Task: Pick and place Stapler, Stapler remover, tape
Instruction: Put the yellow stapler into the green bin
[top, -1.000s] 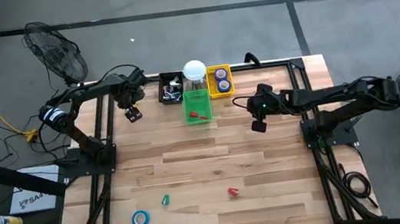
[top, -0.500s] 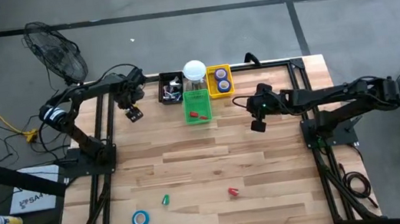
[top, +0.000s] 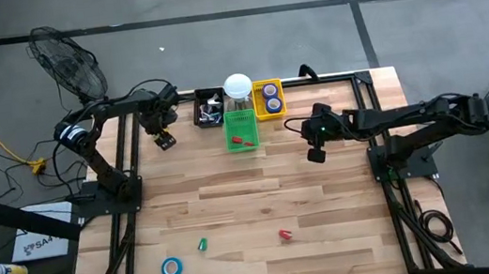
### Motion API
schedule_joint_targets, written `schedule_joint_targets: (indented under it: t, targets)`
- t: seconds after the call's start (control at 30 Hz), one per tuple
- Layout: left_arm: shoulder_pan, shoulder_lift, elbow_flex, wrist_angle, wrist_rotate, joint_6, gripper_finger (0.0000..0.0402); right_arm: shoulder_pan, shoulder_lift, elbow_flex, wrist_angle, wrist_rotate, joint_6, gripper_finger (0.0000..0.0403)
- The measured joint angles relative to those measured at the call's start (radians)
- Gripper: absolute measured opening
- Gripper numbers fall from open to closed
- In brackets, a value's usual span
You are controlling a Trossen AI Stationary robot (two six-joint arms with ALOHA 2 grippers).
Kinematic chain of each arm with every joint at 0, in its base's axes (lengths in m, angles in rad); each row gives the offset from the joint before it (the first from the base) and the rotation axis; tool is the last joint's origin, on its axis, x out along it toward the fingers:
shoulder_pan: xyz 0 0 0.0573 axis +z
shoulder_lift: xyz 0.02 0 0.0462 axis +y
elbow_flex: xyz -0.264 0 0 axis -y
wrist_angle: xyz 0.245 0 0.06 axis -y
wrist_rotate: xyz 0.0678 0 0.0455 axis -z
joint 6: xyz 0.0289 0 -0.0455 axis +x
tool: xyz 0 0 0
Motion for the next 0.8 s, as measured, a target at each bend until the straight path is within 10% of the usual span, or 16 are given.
schedule_joint_targets:
  t: [0.8]
  targets:
    - [0.0,0.003,-0.002,-0.014,0.005,-0.004,0.0143,0.003,0.0,0.0,-0.001,-0.047,0.04,0.0058]
